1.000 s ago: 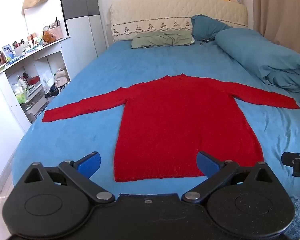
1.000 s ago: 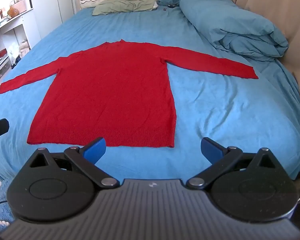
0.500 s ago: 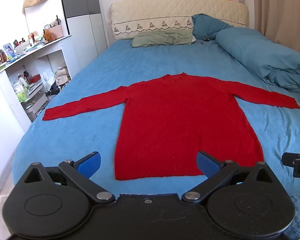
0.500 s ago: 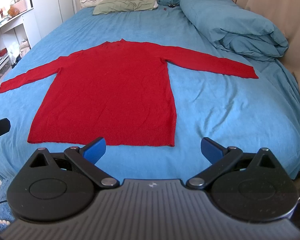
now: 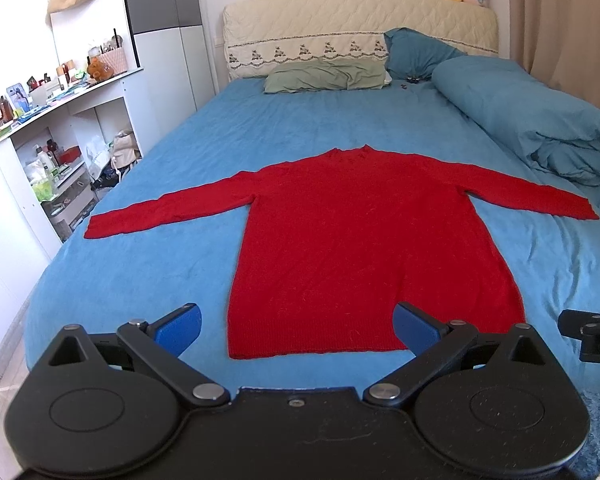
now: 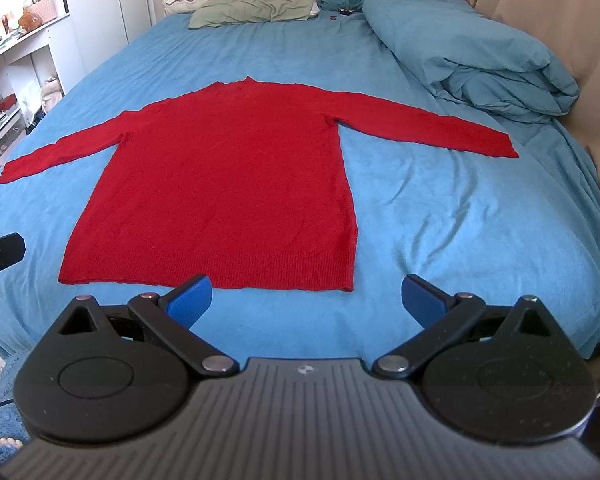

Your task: Fold small clothes

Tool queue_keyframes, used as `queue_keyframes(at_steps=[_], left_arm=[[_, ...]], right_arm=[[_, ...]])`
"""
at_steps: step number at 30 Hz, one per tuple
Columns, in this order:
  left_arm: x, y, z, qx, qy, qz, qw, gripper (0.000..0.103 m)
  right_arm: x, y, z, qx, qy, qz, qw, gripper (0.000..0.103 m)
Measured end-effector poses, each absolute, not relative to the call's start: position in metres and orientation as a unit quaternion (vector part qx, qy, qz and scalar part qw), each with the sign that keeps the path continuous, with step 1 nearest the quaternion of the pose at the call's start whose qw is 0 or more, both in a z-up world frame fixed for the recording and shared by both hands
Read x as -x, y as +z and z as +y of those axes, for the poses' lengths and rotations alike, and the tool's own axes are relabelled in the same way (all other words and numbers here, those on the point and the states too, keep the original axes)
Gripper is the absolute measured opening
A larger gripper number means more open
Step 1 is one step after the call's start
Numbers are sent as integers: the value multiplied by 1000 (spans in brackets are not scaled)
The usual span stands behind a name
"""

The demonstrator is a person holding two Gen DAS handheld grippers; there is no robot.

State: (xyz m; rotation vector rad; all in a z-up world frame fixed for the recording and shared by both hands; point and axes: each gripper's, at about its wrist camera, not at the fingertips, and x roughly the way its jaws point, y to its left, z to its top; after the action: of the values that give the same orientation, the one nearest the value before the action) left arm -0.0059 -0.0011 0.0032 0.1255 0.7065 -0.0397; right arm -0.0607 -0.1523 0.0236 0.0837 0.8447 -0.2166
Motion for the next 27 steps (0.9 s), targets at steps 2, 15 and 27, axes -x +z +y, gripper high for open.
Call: queue_keyframes(at_steps=[2,15,27], left_arm=[[5,3,-1,-61,-19,346,936,103],[5,3,-1,-58,-20,348,936,103],[7,4,-1,-58,-19,346,936,103]], right_arm=[[61,24,-151,-40,-105,409,906,103],[60,28,-150,-42,-102,411,905,103],[61,27,-149,-43,-101,410,905,103]])
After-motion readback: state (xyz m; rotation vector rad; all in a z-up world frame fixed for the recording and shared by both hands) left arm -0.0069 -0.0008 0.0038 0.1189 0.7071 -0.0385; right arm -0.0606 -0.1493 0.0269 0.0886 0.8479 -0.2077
